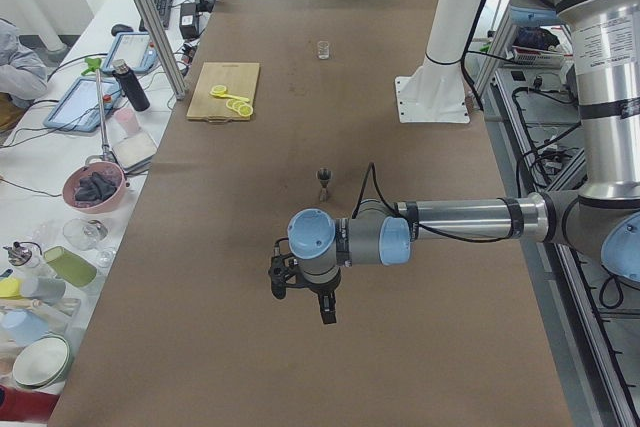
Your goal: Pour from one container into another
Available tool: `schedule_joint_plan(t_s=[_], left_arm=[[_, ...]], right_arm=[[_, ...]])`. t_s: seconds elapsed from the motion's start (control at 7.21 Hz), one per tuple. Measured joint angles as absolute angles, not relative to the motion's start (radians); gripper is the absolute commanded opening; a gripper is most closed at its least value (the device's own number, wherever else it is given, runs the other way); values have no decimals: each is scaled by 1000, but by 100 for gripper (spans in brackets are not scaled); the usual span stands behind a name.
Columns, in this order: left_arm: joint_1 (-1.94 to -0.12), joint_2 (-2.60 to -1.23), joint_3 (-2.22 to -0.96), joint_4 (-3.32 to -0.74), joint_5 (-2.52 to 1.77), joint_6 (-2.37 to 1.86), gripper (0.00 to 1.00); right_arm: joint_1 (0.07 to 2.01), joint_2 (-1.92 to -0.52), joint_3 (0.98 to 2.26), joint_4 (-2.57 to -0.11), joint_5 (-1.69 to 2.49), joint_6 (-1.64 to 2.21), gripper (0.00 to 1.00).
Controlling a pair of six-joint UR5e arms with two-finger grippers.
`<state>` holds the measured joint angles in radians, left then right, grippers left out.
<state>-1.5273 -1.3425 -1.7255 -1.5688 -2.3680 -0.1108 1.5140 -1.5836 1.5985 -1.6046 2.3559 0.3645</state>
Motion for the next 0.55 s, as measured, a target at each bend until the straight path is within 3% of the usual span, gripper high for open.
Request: schedule_joint_plan(t_s=[0.55], left_arm=[[-1524,-1344,-1734,-1571,-2368,-110,98]], right_arm=[[1514,-1577,1599,-1604,2355,365,100]])
